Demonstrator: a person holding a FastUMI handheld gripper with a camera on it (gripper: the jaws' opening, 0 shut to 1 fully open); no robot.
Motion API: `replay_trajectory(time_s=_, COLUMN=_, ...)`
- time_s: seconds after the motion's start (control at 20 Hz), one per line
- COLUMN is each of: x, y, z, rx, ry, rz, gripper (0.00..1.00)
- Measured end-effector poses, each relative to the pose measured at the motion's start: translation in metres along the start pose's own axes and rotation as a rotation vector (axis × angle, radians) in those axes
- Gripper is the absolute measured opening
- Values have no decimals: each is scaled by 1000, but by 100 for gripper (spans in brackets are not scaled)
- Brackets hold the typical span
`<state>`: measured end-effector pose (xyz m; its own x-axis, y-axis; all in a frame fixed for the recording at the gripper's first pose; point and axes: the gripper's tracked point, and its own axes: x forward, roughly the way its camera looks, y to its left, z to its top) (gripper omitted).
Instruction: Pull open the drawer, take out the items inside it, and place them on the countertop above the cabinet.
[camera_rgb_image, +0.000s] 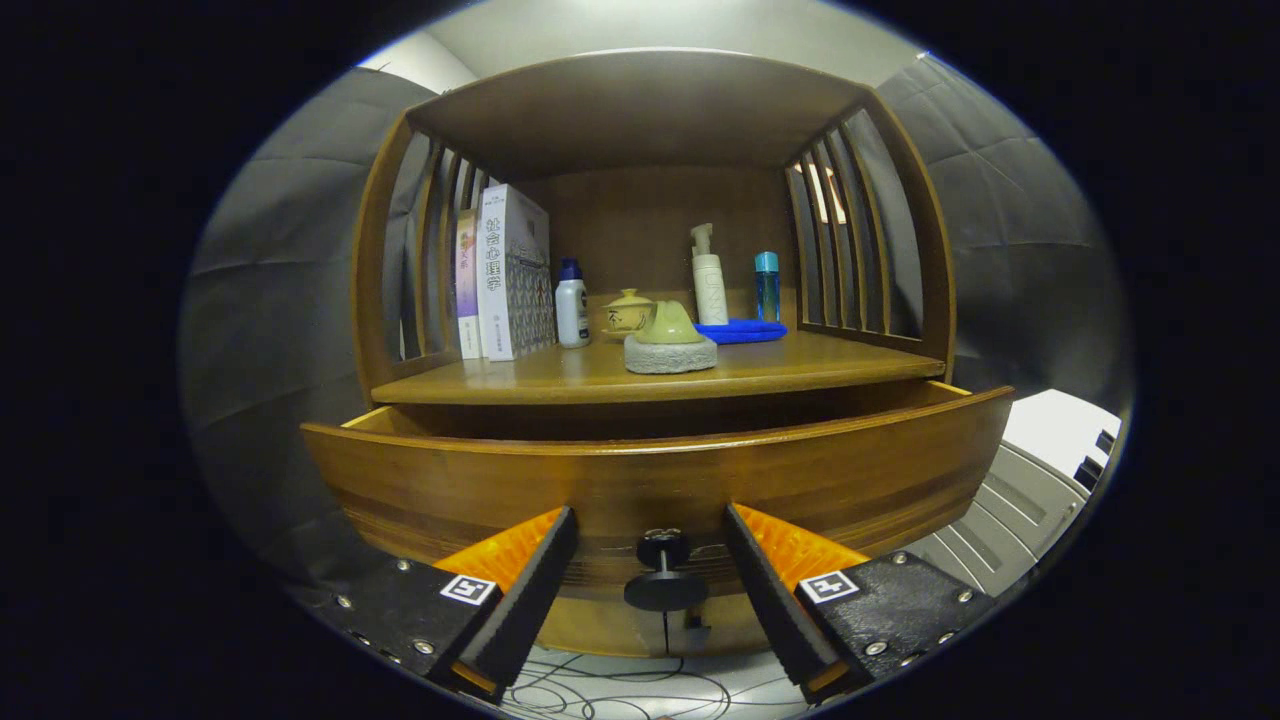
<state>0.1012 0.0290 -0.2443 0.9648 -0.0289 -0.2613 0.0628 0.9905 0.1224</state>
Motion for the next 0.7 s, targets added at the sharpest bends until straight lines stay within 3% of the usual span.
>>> replay_trajectory(time_s=0.45, x=58, y=-9, z=5, rx=21, ry=-1, rz=4, gripper=95)
replay_trajectory(time_s=0.7, x=62, y=-12, z=5, rx=-19, ry=7, rz=11, gripper=95)
